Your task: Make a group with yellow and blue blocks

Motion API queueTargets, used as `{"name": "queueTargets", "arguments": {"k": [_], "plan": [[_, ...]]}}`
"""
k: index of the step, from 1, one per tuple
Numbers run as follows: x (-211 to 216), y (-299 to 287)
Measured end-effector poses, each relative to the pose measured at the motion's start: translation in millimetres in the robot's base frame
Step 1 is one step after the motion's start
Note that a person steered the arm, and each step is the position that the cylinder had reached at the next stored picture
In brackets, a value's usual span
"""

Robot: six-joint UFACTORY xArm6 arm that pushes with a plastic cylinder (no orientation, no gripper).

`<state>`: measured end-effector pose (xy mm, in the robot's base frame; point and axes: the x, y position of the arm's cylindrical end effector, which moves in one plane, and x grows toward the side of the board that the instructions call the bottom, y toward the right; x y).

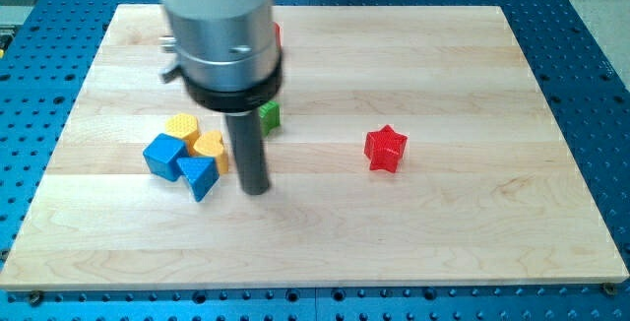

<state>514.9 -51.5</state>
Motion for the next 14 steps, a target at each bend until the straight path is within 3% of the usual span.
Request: {"name": "queueTargets", "arguments": {"k": [1, 3, 5, 7, 8, 9, 10, 11, 13, 14], "plan": [[-21.3, -11.9], [-28.6, -127.6], [-28.9, -67.2], [-74.3, -84.3], [-74.4, -124.9], [-70.6, -84.2], [-23.9, -25.5], [20.0, -34.5], [12.0, -107.3], [-2.9, -95.3]]}}
